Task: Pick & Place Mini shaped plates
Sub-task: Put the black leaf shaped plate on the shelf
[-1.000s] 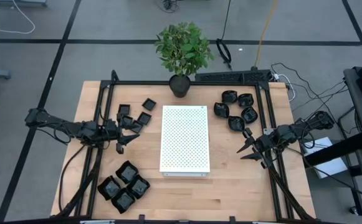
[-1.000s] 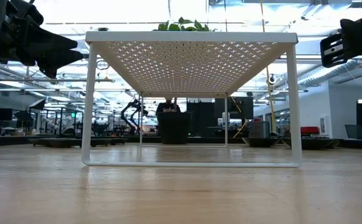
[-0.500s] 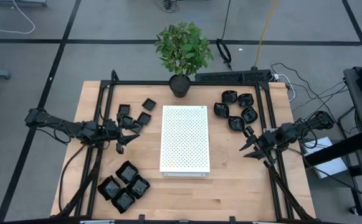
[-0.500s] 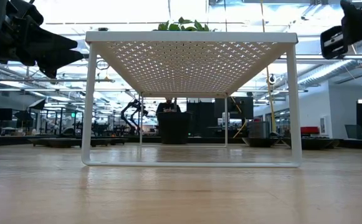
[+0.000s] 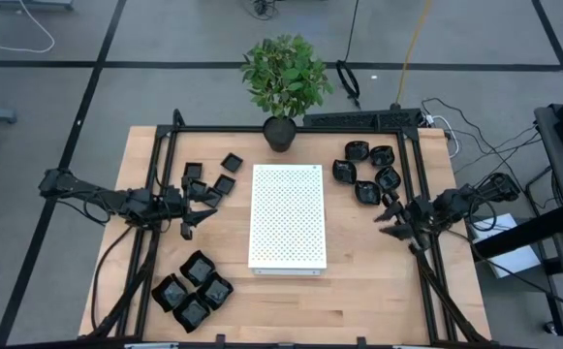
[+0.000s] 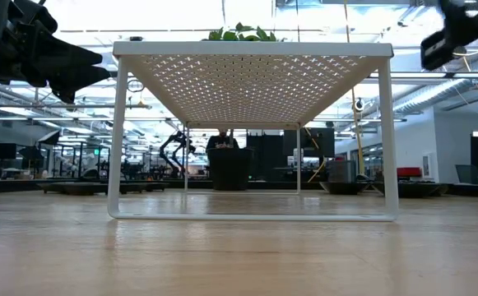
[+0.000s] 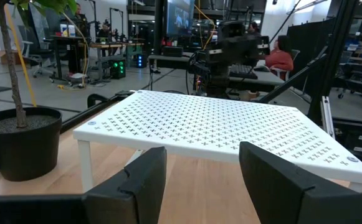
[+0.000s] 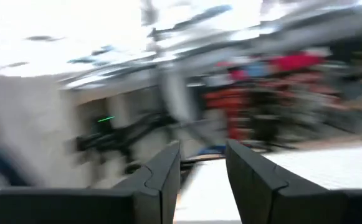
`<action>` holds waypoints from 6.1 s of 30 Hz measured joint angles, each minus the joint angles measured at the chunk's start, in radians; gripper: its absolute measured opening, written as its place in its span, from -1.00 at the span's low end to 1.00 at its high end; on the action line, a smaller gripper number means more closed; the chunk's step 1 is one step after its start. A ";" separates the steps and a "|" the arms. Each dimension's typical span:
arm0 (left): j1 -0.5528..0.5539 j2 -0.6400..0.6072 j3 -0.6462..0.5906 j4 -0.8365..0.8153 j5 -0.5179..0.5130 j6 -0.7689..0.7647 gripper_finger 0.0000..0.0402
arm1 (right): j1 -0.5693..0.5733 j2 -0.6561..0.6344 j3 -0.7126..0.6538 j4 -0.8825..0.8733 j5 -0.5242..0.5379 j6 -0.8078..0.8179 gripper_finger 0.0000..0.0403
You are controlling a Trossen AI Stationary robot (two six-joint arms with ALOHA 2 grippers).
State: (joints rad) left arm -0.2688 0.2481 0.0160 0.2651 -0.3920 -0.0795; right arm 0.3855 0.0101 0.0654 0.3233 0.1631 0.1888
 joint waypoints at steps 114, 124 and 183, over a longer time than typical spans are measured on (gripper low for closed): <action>0.000 0.000 0.000 0.000 -0.001 -0.004 0.03 | -1.359 1.114 0.429 -0.562 0.020 0.564 -1.00; 0.000 0.000 0.000 0.000 -0.001 -0.004 0.03 | -1.263 0.918 0.428 -0.487 0.019 0.551 -1.00; 0.000 0.000 0.000 0.000 -0.001 -0.004 0.03 | -0.678 1.367 1.107 -0.883 -0.237 0.525 -0.82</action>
State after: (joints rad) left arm -0.2691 0.2485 0.0162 0.2649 -0.3927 -0.0834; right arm -0.2924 1.3769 1.1728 -0.5595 -0.0735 0.7133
